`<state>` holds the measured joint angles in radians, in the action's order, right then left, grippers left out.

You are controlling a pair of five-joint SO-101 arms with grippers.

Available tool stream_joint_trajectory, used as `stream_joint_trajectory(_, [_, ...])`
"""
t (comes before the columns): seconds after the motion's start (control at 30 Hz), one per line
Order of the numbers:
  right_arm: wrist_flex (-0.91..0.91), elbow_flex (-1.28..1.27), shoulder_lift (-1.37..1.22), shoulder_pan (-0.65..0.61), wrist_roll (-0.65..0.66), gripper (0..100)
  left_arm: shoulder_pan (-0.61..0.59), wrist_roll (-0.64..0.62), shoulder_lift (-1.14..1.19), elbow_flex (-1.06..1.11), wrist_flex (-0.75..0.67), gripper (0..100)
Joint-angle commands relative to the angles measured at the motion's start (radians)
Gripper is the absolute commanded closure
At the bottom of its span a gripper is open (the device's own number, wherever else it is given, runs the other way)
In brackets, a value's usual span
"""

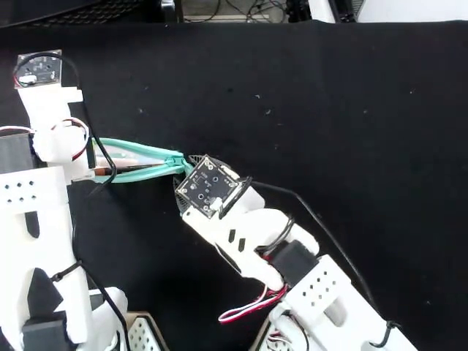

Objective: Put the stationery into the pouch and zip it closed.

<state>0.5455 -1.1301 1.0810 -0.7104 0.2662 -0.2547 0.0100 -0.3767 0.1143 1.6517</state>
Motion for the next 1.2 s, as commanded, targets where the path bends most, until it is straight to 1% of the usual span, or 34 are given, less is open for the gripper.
stream_joint_trajectory(0.0, [-0.011,0.05,0.021,-0.006,0.0,85.5,-0.012,0.006,0.017,0.039,-0.017,97])
stream_joint_trajectory(0.2, [0.043,0.047,0.12,0.034,0.0,85.5,-0.012,0.006,0.017,0.039,-0.017,97])
stream_joint_trajectory(0.5, [0.023,0.051,0.058,0.038,0.0,85.8,-0.012,0.006,0.017,0.039,-0.017,97])
stream_joint_trajectory(0.67, [-0.046,0.045,0.028,0.041,0.02,95.4,-0.012,0.006,0.017,0.039,-0.017,97])
stream_joint_trajectory(0.8, [-0.046,0.045,0.038,0.041,0.034,98.4,-0.012,0.006,0.017,0.039,-0.017,97])
stream_joint_trajectory(0.93, [-0.034,0.044,0.084,0.044,0.034,98.5,-0.012,0.006,0.017,0.039,-0.017,97])
stream_joint_trajectory(1.07, [0.009,0.045,0.124,0.092,0.035,98.5,-0.012,0.006,0.017,0.039,-0.017,97])
stream_joint_trajectory(1.17, [0.017,0.045,0.127,0.103,0.035,98.5,-0.012,0.006,0.017,0.039,-0.017,97])
